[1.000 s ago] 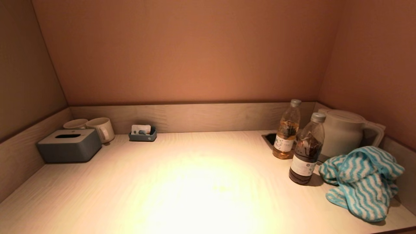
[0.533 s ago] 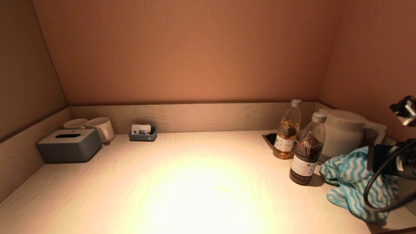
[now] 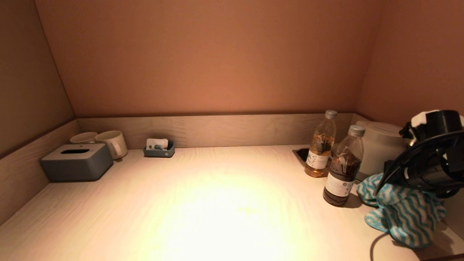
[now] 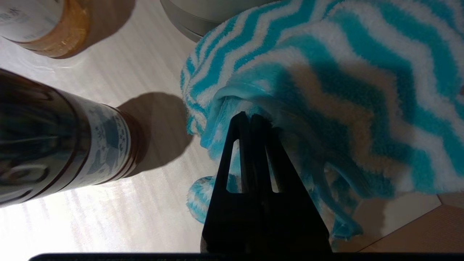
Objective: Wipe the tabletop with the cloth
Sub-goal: Pick up the tablecloth
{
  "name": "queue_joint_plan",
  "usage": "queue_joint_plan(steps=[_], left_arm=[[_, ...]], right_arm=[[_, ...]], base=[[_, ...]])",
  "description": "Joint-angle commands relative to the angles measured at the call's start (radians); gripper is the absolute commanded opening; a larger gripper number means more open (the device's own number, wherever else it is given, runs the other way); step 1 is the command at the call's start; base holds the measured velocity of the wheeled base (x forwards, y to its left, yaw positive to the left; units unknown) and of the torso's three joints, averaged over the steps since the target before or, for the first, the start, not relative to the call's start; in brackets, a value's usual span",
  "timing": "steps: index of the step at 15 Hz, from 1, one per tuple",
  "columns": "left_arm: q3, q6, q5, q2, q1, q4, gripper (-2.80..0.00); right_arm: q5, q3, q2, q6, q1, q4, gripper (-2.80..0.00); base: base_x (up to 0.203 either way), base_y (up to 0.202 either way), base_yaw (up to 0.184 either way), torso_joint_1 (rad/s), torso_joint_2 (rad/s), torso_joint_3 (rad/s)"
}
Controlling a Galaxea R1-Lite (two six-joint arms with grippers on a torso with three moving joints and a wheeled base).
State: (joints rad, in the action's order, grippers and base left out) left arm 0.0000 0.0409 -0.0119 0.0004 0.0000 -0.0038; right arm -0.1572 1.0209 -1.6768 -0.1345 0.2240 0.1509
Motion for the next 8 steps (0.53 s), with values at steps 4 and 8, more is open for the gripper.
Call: queue_joint_plan(steps=[4,8], left_arm=[[0.000,0.001,0.000,0.000,0.000,-0.001,-2.80],[0.000,0.001,0.000,0.000,0.000,-0.001,-2.80]], right_arm=[[-0.001,-0.003,-0.018,-0.001,0.005,0.003,0.00],[-0.001,-0.048,0.073,0.003,0.004,0.007,0.00]], base=[[0.000,0.000,0.000,0.000,0.00,0.000],[0.000,0.000,0.000,0.000,0.00,0.000]])
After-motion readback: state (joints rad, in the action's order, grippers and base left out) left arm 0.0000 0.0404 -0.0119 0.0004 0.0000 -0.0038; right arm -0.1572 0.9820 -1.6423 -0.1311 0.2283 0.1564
